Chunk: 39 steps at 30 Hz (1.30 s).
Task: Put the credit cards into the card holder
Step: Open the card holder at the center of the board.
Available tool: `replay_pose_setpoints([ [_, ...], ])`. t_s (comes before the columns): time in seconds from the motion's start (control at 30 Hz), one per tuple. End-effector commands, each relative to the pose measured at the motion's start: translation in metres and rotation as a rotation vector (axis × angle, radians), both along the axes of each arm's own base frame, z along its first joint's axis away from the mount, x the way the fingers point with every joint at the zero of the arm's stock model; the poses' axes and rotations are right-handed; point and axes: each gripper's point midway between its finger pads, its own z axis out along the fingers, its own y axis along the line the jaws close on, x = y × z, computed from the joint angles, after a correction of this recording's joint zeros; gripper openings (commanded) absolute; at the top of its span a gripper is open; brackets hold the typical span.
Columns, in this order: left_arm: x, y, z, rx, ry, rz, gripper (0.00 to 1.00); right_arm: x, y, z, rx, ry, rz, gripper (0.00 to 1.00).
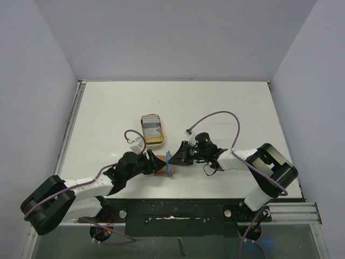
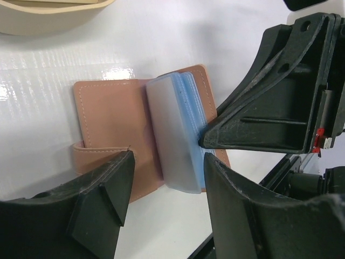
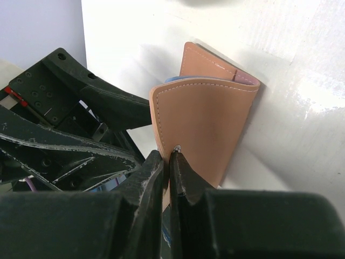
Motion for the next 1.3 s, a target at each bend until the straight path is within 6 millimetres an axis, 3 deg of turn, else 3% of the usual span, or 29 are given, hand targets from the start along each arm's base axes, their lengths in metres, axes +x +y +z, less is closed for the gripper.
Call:
replay_pose_setpoints([
  [0.0,0.006,-0.015,0.027,-0.077,-0.088,-0.053,0.53,-0.002,0.004,0.0,-0.003,0.004,0.018,0.0],
  [0.73,0.001,-0.013,-0.01,-0.017,-0.017,-0.061,0.51,-0.003,0.006,0.002,0.0,0.001,0.026,0.0],
  [0.97,0.003,0.005,-0.034,0.124,0.039,-0.01,0.51,-0.004,0.006,0.003,0.0,-0.001,0.028,0.0],
  [1.27,0.005,0.017,-0.034,0.165,0.033,0.034,0.5,-0.003,0.005,0.001,-0.014,0.001,0.028,0.0],
])
